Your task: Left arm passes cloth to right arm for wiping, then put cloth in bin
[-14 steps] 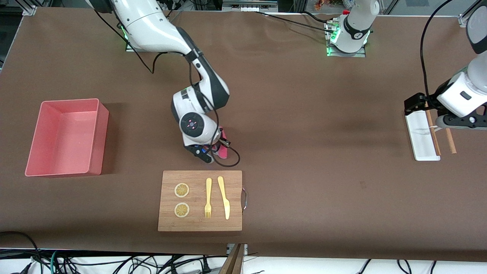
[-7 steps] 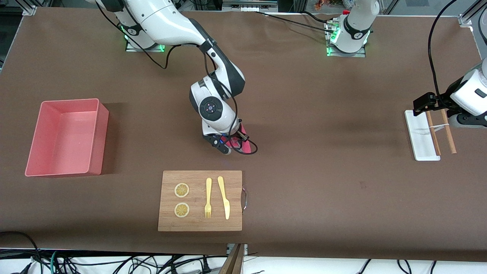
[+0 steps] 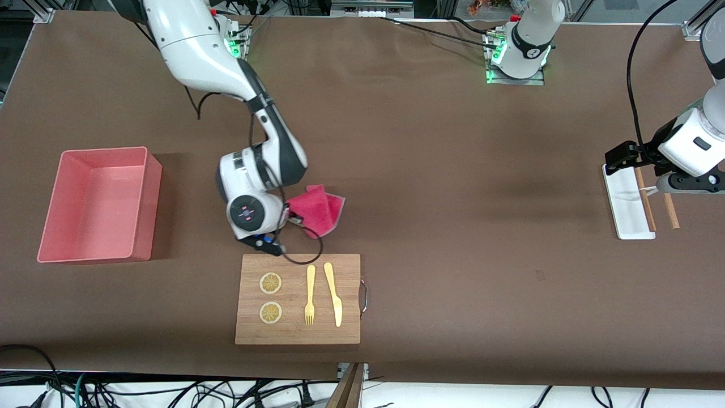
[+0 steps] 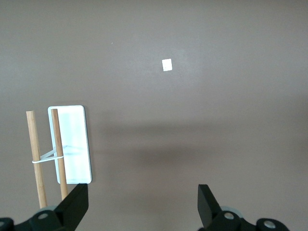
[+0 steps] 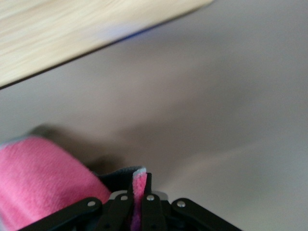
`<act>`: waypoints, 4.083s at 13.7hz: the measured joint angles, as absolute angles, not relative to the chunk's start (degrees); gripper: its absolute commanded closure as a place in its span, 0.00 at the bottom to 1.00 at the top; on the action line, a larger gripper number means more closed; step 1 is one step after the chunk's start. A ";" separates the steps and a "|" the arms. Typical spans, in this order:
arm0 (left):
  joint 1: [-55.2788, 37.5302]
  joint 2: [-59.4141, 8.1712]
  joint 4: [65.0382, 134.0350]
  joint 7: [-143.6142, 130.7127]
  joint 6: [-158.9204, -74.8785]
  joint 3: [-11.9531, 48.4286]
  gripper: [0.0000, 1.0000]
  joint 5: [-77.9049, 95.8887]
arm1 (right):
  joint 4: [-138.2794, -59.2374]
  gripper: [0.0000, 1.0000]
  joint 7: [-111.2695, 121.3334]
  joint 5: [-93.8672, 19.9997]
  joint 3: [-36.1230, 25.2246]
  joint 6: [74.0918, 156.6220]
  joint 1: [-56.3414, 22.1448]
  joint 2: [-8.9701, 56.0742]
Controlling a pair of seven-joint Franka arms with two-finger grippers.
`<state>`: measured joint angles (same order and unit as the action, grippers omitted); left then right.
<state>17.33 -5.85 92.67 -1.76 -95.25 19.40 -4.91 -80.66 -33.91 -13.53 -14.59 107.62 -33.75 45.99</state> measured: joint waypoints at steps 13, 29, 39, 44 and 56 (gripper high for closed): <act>17.35 -6.26 91.95 -1.99 -95.25 19.58 0.00 -4.63 | -78.60 1.00 -5.92 -12.50 -35.43 80.48 -34.09 26.47; 17.49 -6.74 91.85 -2.01 -95.24 19.51 0.00 -4.63 | -83.72 1.00 31.73 -6.75 -45.37 92.63 -18.07 35.87; 16.54 -6.75 90.86 -2.10 -95.24 20.10 0.00 -4.61 | -83.31 0.00 31.73 -14.27 -44.38 95.57 -17.78 41.77; 16.03 -6.76 90.81 -2.61 -95.24 20.25 0.00 -4.61 | -77.80 0.00 31.72 -16.91 -44.27 93.49 -18.85 38.56; 16.09 -7.28 90.80 -2.81 -95.23 20.24 0.00 -4.61 | -76.52 0.00 3.55 -3.15 -9.31 86.16 -7.17 17.42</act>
